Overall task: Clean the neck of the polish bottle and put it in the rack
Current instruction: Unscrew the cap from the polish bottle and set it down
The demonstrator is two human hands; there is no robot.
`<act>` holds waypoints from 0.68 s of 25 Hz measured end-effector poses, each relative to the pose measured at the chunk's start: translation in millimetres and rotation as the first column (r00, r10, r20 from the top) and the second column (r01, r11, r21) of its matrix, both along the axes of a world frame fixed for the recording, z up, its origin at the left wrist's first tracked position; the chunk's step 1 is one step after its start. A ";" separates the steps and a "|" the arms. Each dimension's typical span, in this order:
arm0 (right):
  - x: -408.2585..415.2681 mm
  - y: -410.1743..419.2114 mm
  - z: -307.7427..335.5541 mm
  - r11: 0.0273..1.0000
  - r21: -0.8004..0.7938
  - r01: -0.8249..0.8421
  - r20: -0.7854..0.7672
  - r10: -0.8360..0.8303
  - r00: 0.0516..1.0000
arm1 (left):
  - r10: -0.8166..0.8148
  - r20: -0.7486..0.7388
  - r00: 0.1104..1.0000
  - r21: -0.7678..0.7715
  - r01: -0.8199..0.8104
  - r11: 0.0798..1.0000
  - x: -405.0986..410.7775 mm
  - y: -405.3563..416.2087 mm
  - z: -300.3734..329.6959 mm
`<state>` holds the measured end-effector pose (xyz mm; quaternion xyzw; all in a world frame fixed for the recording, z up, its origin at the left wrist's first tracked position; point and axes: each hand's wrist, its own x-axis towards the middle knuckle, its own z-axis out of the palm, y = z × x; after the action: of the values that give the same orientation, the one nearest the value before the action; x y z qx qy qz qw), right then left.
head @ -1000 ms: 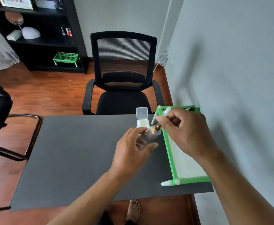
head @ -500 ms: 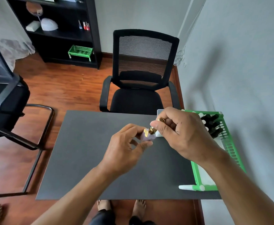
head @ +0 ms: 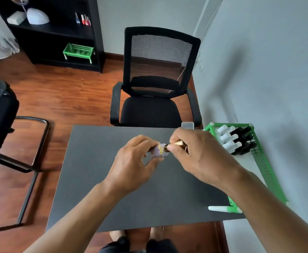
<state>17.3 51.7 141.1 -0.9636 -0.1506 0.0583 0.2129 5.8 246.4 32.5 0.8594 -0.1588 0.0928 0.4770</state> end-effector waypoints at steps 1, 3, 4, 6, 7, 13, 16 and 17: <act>0.2 1.7 -1.4 1.000 0.015 0.013 -0.006 -0.013 1.000 | -0.002 0.004 1.000 -0.003 0.002 1.000 0.9 3.2 -0.7; 0.6 2.8 -2.0 0.997 0.036 0.061 -0.012 -0.061 0.998 | -0.011 0.004 1.000 -0.007 0.011 1.000 2.9 7.5 -0.8; 0.7 3.3 -2.0 0.996 0.039 0.075 -0.009 -0.075 0.997 | -0.019 0.005 1.000 0.000 0.019 1.000 3.2 9.5 -0.5; -0.8 6.7 -0.5 0.995 0.066 0.071 -0.021 -0.070 0.997 | -0.028 0.005 1.000 0.020 0.028 0.999 2.6 14.5 -0.2; -2.1 8.6 0.0 0.994 0.078 0.075 -0.039 -0.072 0.997 | -0.031 0.005 1.000 0.023 0.031 0.999 2.4 17.4 -0.3; -10.1 12.9 3.1 0.997 0.029 0.076 -0.091 -0.073 0.993 | -0.050 0.035 0.998 0.050 0.049 0.998 1.0 25.0 0.9; -17.4 12.4 1.0 0.997 0.023 0.076 -0.069 -0.074 0.995 | -0.060 0.037 0.997 0.060 0.058 0.996 -1.0 22.5 -0.6; -17.7 12.5 1.0 0.997 0.028 0.077 -0.072 -0.075 0.995 | -0.046 0.044 0.998 0.063 0.043 0.997 -1.2 21.5 -0.8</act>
<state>-0.4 64.2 142.1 -0.9626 -0.1070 0.0822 0.2350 4.6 267.9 31.7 0.8677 -0.1916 0.0967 0.4484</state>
